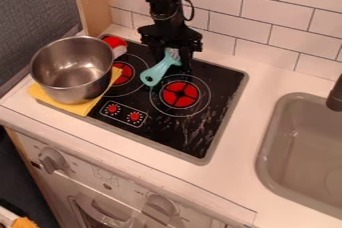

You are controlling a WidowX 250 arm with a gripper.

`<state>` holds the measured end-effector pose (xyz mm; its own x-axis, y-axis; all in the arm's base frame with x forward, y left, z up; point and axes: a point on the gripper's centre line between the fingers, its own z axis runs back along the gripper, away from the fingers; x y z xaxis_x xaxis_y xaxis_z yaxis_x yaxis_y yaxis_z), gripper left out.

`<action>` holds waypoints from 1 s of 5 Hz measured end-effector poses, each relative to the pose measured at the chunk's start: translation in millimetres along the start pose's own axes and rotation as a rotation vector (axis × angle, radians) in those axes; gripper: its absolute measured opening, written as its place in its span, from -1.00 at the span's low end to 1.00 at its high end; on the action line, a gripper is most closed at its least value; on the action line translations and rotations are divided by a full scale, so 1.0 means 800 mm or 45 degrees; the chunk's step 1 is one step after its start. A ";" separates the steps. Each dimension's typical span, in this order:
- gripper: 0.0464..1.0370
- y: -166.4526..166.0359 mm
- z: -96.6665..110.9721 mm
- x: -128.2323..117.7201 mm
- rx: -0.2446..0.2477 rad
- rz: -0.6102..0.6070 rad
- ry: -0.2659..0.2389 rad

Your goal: Put the blue brush to the bottom right burner

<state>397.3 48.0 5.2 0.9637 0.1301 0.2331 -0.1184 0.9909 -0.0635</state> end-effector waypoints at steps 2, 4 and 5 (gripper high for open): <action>0.07 -0.013 0.066 -0.034 -0.072 -0.060 0.057; 0.06 -0.025 0.103 -0.113 -0.186 -0.181 0.076; 0.06 -0.034 0.085 -0.125 -0.185 -0.221 0.091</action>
<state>288.0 10.1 49.4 0.9817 -0.0498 0.1839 0.0814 0.9824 -0.1684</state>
